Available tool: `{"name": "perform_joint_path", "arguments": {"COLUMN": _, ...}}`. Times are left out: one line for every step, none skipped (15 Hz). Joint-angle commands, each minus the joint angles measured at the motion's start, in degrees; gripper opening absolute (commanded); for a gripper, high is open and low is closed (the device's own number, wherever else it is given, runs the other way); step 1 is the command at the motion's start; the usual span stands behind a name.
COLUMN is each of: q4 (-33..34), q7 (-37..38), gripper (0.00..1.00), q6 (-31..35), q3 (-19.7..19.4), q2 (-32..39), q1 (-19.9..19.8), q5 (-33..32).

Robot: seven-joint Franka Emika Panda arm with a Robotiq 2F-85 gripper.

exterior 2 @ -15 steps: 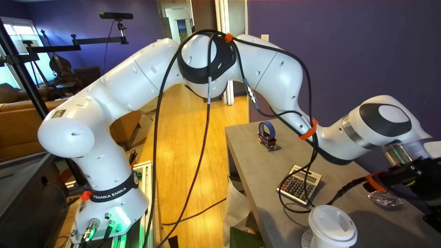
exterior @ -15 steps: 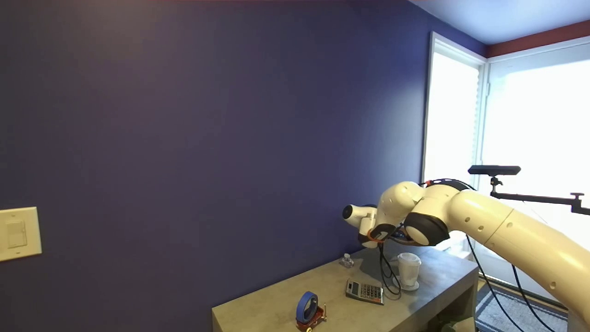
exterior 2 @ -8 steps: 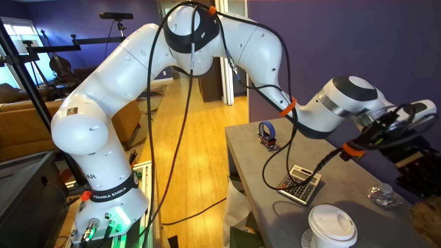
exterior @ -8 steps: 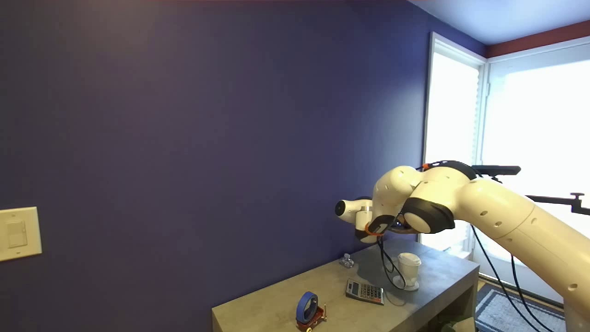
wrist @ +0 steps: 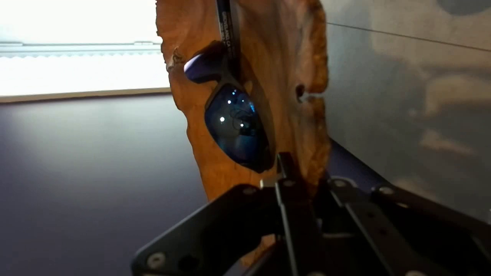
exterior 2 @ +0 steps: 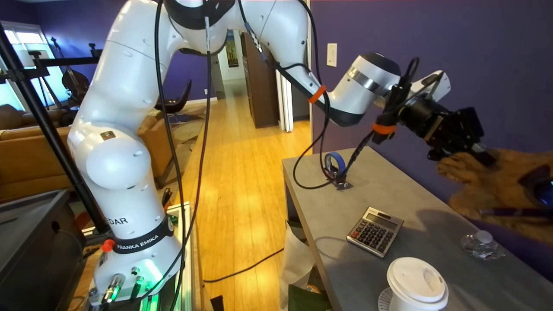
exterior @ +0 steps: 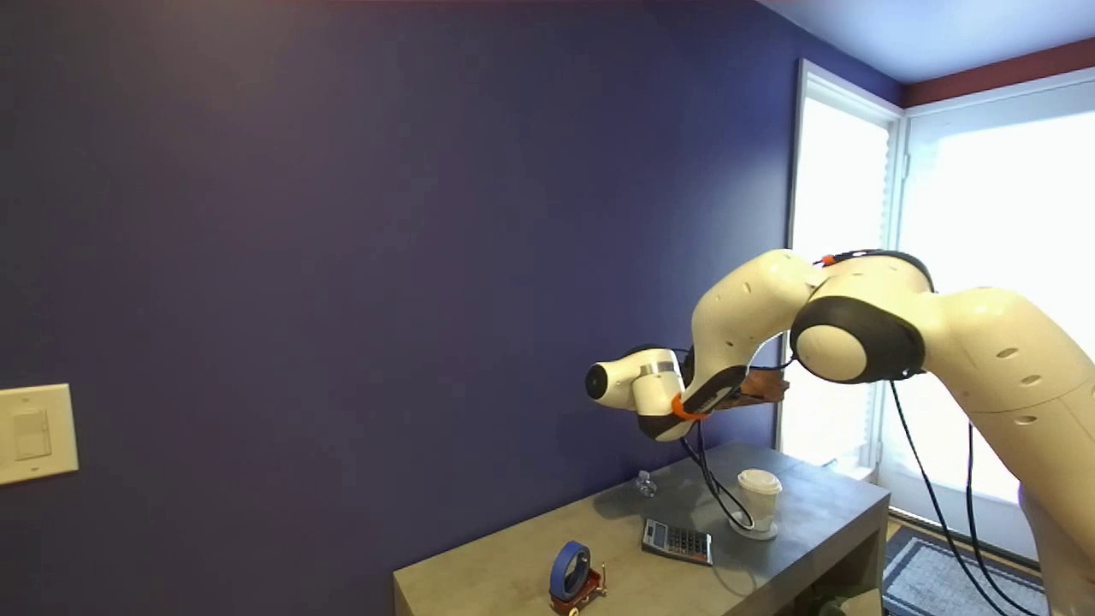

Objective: Move the key bowl from the right to the left

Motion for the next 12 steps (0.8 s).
{"name": "perform_joint_path", "arguments": {"q4": -4.7, "q7": 2.3, "gripper": 0.03, "q6": -11.3, "q3": 12.1, "q2": -11.6, "q1": -0.4, "q5": -9.0}}
{"name": "perform_joint_path", "arguments": {"q4": -4.6, "q7": 2.3, "gripper": 0.03, "q6": -14.1, "q3": 16.6, "q2": -13.3, "q1": -1.7, "q5": -9.9}}
{"name": "perform_joint_path", "arguments": {"q4": -4.3, "q7": 1.8, "gripper": 0.03, "q6": -16.6, "q3": 20.8, "q2": -14.6, "q1": -2.7, "q5": -9.9}}
{"name": "perform_joint_path", "arguments": {"q4": -3.6, "q7": 1.2, "gripper": 0.03, "q6": -18.6, "q3": 24.4, "q2": -15.3, "q1": -3.4, "q5": -9.9}}
{"name": "perform_joint_path", "arguments": {"q4": -3.0, "q7": 0.6, "gripper": 0.03, "q6": -20.2, "q3": 27.8, "q2": -15.8, "q1": -3.9, "q5": -9.8}}
{"name": "perform_joint_path", "arguments": {"q4": -2.3, "q7": -0.1, "gripper": 0.03, "q6": -20.8, "q3": 30.8, "q2": -15.9, "q1": -4.2, "q5": -10.0}}
{"name": "perform_joint_path", "arguments": {"q4": -1.5, "q7": -0.2, "gripper": 0.03, "q6": -21.1, "q3": 33.4, "q2": -15.9, "q1": -4.5, "q5": -10.2}}
{"name": "perform_joint_path", "arguments": {"q4": -1.3, "q7": 1.3, "gripper": 0.12, "q6": -20.8, "q3": 34.1, "q2": -14.7, "q1": -7.1, "q5": -8.5}}
{"name": "perform_joint_path", "arguments": {"q4": -1.3, "q7": 1.3, "gripper": 0.12, "q6": -21.0, "q3": 35.9, "q2": -15.1, "q1": -6.9, "q5": -8.5}}
{"name": "perform_joint_path", "arguments": {"q4": -1.3, "q7": 1.2, "gripper": 0.12, "q6": -21.2, "q3": 36.8, "q2": -15.2, "q1": -6.7, "q5": -8.6}}
{"name": "perform_joint_path", "arguments": {"q4": -1.3, "q7": 1.2, "gripper": 0.12, "q6": -21.2, "q3": 37.2, "q2": -15.2, "q1": -6.7, "q5": -8.7}}
{"name": "perform_joint_path", "arguments": {"q4": -1.3, "q7": 1.2, "gripper": 0.12, "q6": -21.2, "q3": 37.1, "q2": -15.2, "q1": -6.8, "q5": -8.7}}
